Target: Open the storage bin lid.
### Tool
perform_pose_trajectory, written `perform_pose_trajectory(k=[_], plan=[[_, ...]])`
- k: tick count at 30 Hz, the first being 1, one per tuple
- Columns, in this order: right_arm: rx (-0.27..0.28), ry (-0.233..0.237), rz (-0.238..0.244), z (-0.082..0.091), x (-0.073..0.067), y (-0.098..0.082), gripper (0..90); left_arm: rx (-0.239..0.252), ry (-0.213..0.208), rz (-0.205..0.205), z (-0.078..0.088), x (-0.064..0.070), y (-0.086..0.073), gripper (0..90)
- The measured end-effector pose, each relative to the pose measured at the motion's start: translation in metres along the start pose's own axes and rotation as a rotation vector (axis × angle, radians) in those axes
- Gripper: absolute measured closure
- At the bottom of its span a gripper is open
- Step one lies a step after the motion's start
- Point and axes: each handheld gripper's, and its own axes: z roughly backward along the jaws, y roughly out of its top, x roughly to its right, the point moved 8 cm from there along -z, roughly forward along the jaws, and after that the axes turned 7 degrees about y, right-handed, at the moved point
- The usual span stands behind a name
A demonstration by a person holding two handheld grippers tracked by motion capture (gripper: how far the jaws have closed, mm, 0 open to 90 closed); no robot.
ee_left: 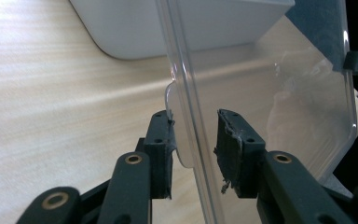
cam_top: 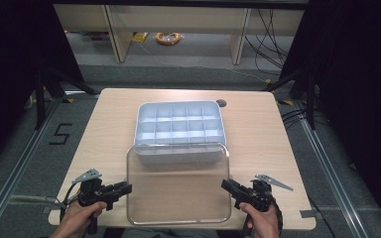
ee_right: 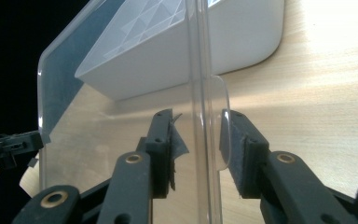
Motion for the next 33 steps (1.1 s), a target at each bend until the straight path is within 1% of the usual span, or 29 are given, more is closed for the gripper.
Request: perform_pose_trajectory(k=[2, 3, 4, 7, 8, 9, 10, 11, 12, 13, 14, 15, 16, 17, 18, 19, 20, 21, 22, 23, 24, 25, 26, 27, 28, 29, 31, 32, 33], plan=[[0.000, -0.004, 0.008, 0.002, 0.001, -0.001, 64.9, -0.005, -0.003, 0.010, 0.000, 0.000, -0.002, 65.5], [-0.007, -0.004, -0.005, 0.003, -0.001, -0.002, 64.8, -0.006, -0.005, 0.012, 0.000, 0.000, -0.003, 65.6], [-0.007, -0.008, -0.003, 0.003, 0.000, -0.004, 64.7, -0.002, -0.006, 0.010, -0.001, 0.000, -0.003, 65.6], [-0.011, -0.017, 0.004, 0.002, 0.001, -0.008, 63.7, -0.018, -0.006, 0.009, -0.002, 0.001, -0.007, 65.6], [-0.021, -0.018, 0.005, 0.003, 0.002, -0.010, 63.4, -0.025, -0.005, 0.006, -0.002, 0.001, -0.008, 65.5], [-0.025, -0.031, 0.034, 0.003, 0.005, -0.010, 63.1, -0.028, -0.005, 0.009, -0.003, 0.001, -0.010, 65.2], [-0.029, -0.037, 0.006, 0.003, 0.003, -0.012, 63.0, -0.033, -0.004, 0.001, -0.004, 0.001, -0.010, 64.9], [-0.032, -0.039, 0.018, 0.002, 0.004, -0.012, 62.9, -0.033, -0.003, -0.002, -0.004, 0.001, -0.010, 64.5], [-0.041, -0.027, 0.006, 0.003, 0.003, -0.013, 62.8, -0.028, 0.007, -0.003, -0.005, 0.001, -0.010, 64.3], [-0.040, -0.042, 0.026, 0.002, 0.006, -0.013, 62.5, -0.027, 0.011, -0.003, -0.005, 0.001, -0.011, 64.3], [-0.048, -0.044, 0.002, 0.003, 0.004, -0.014, 62.1, -0.037, 0.007, -0.007, -0.005, 0.002, -0.012, 63.9], [-0.057, -0.046, -0.010, 0.002, 0.002, -0.016, 61.7, -0.031, 0.011, -0.007, -0.005, 0.002, -0.013, 63.6], [-0.053, -0.057, 0.020, 0.001, 0.005, -0.016, 61.4, -0.046, 0.013, -0.014, -0.004, 0.002, -0.015, 63.4], [-0.057, -0.056, 0.049, 0.003, 0.005, -0.016, 61.3, -0.045, 0.011, -0.019, -0.003, 0.002, -0.015, 63.3], [-0.061, -0.057, 0.017, 0.003, 0.003, -0.018, 61.3, -0.047, 0.011, -0.020, -0.003, 0.002, -0.015, 63.4], [-0.058, -0.053, 0.036, 0.003, 0.004, -0.018, 61.3, -0.035, 0.017, -0.017, -0.003, 0.003, -0.015, 63.7], [-0.059, -0.063, 0.061, 0.003, 0.008, -0.018, 61.3, -0.037, 0.013, -0.018, -0.003, 0.003, -0.016, 63.8], [-0.062, -0.063, 0.055, 0.003, 0.007, -0.019, 61.1, -0.052, 0.009, -0.020, -0.002, 0.003, -0.018, 63.7], [-0.067, -0.060, 0.036, 0.003, 0.005, -0.021, 60.7, -0.055, 0.008, -0.015, -0.003, 0.004, -0.020, 63.6], [-0.066, -0.074, 0.069, 0.003, 0.009, -0.021, 60.2, -0.058, 0.005, -0.009, -0.004, 0.004, -0.021, 63.5], [-0.074, -0.063, 0.057, 0.003, 0.008, -0.023, 59.8, -0.065, 0.007, -0.010, -0.005, 0.004, -0.022, 63.2], [-0.087, -0.072, 0.002, 0.004, 0.006, -0.025, 59.6, -0.076, 0.007, -0.008, -0.006, 0.004, -0.024, 62.9], [-0.091, -0.072, 0.034, 0.003, 0.010, -0.025, 59.4, -0.082, 0.004, -0.008, -0.007, 0.004, -0.026, 62.6], [-0.092, -0.085, 0.052, 0.002, 0.013, -0.026, 59.1, -0.090, 0.007, -0.007, -0.007, 0.004, -0.027, 62.3], [-0.095, -0.079, 0.013, 0.003, 0.009, -0.027, 58.8, -0.091, 0.006, -0.009, -0.007, 0.005, -0.028, 62.0], [-0.093, -0.077, 0.043, 0.002, 0.012, -0.026, 58.7, -0.092, 0.007, -0.010, -0.008, 0.005, -0.028, 61.8], [-0.100, -0.088, 0.049, 0.002, 0.013, -0.027, 58.3, -0.094, 0.008, -0.008, -0.008, 0.005, -0.029, 61.7], [-0.112, -0.097, 0.011, 0.002, 0.011, -0.029, 58.0, -0.098, 0.008, -0.008, -0.007, 0.005, -0.029, 61.7], [-0.111, -0.091, -0.008, 0.002, 0.009, -0.029, 57.8, -0.104, 0.008, -0.006, -0.007, 0.004, -0.030, 61.6]])
